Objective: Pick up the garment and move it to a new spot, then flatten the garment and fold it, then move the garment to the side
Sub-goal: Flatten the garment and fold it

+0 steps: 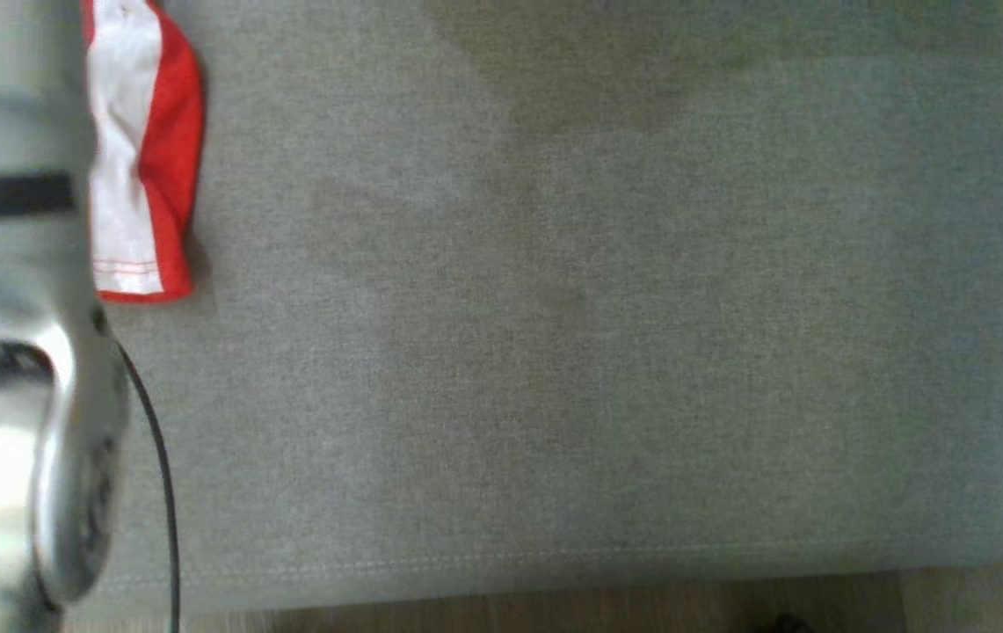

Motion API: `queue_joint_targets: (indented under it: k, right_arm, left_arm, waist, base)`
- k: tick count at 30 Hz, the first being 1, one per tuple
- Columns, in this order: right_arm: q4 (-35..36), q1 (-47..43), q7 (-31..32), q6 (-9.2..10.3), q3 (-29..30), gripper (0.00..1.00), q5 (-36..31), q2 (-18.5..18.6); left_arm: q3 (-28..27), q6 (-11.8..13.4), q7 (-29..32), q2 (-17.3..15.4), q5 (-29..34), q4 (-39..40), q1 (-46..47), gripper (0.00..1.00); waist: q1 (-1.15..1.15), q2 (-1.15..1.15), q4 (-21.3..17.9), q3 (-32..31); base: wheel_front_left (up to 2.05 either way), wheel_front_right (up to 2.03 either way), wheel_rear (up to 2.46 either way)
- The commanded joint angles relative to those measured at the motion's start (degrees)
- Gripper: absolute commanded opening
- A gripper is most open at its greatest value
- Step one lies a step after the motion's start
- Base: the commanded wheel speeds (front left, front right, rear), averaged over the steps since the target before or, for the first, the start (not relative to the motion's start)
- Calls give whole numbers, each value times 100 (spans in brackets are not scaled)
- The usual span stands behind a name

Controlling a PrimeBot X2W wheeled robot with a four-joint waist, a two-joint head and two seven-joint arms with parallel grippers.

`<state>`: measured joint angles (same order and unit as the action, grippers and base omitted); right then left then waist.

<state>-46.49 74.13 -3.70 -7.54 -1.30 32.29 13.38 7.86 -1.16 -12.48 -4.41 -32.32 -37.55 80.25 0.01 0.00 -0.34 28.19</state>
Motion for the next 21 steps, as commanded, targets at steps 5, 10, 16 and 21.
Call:
queue_joint_targets:
  k: [5, 10, 16, 21]
  right_arm:
    - [-143, -944, 258, 5, -649, 0, 567, 121]
    - [-197, -1791, 757, 5, -1363, 0, 980, 254]
    - [-141, -2541, 1080, 5, -2226, 0, 1057, 579]
    - [-184, -3135, 1238, 5, -3039, 0, 955, 957]
  left_arm:
    - [346, -257, -120, -385, 316, -3, -1172, 0]
    - [540, -405, -123, -609, 339, -83, -2430, 0]
    - [856, -519, 72, -922, 392, -70, -3611, 0]
    - [1302, -592, 363, -1285, 487, 42, -4592, 0]
  waist:
    - [-1, 0, 49, -427]
    - [-1, 0, 47, -890]
    - [-1, 0, 59, -1343]
    - [-1, 0, 103, -1742]
  base:
    - [0, 0, 0]
    - [0, 0, 0]
    - [0, 0, 0]
    - [0, 0, 0]
